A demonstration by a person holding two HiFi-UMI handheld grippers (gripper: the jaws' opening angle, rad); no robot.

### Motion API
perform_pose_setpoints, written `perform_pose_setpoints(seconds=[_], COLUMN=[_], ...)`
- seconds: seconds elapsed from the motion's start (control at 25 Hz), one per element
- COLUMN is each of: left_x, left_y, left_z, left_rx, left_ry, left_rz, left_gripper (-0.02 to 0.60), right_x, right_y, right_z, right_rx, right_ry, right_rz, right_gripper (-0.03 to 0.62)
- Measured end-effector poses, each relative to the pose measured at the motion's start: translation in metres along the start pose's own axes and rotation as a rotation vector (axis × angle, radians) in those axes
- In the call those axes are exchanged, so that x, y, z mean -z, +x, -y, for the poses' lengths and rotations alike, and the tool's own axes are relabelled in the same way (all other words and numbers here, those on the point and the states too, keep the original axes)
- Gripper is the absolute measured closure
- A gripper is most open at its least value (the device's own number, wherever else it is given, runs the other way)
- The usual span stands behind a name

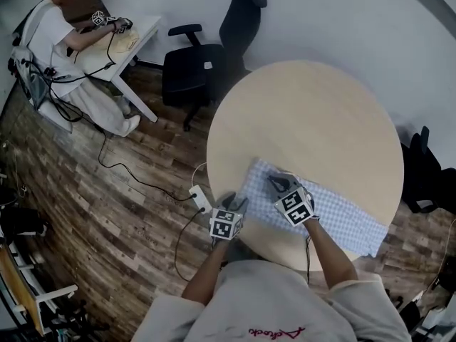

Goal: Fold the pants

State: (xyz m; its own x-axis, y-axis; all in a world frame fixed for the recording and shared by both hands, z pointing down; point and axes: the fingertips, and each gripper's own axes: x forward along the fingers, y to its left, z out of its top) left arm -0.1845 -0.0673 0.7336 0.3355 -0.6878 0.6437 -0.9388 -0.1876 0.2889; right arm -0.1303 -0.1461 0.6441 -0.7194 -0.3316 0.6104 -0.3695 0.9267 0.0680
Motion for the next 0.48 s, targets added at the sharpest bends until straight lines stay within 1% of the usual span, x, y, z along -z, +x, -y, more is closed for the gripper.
perform_pose_setpoints(seconds=[0.12,0.28,0.32,0.36,0.4,0.44,0.48], left_x=[0.0,0.006,0.005,0.005,0.004,0.004,0.004], left_y=[0.003,0.009,0.009,0.008,0.009,0.009,0.009], left_z=[-0.007,-0.009,-0.01,-0.01,-0.009,-0.007,-0.006], left_rx=[-0.006,-0.03,-0.038,-0.038,-0.028,-0.016,-0.009], left_ry=[-0.012,0.051,0.061,0.068,0.079,0.089,0.091], left_rz=[-0.015,-0.089,-0.094,-0.098,-0.103,-0.108,-0.109], left_gripper=[0.394,0.394,0.409,0.44,0.507,0.529,0.532], right_x=[0.003,0.01,0.011,0.013,0.014,0.015,0.017], right_y=[0.004,0.001,0.0,-0.001,-0.003,-0.005,-0.008], right_z=[0.001,0.007,0.007,0.007,0.007,0.008,0.008], right_rx=[0.011,0.038,0.042,0.046,0.05,0.056,0.061], right_ry=[0.005,0.019,0.022,0.024,0.026,0.028,0.031], right_rz=[-0.012,-0.023,-0.024,-0.024,-0.024,-0.024,-0.024], right_gripper=[0.563,0.563,0.563,0.563,0.563,0.563,0.563])
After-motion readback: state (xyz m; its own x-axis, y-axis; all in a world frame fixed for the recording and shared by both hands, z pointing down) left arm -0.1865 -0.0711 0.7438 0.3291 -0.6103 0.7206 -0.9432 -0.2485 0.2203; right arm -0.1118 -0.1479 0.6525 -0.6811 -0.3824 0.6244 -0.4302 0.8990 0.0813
